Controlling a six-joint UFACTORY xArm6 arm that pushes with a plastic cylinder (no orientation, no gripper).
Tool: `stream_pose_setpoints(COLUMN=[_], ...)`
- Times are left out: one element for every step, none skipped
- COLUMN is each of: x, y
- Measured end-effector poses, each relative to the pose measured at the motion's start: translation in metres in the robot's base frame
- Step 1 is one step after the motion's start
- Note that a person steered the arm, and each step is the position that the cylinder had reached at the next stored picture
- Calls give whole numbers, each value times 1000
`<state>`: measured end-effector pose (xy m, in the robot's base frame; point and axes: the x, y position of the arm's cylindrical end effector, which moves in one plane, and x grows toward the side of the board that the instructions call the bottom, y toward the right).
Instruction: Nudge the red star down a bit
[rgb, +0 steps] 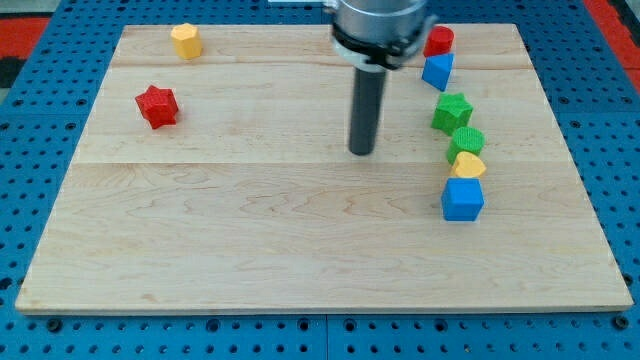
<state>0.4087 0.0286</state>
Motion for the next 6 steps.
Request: stream_pose_setpoints(x=[-45, -87, -117, -121, -106, -69], y=[-45, -78, -132, -219, -277, -258])
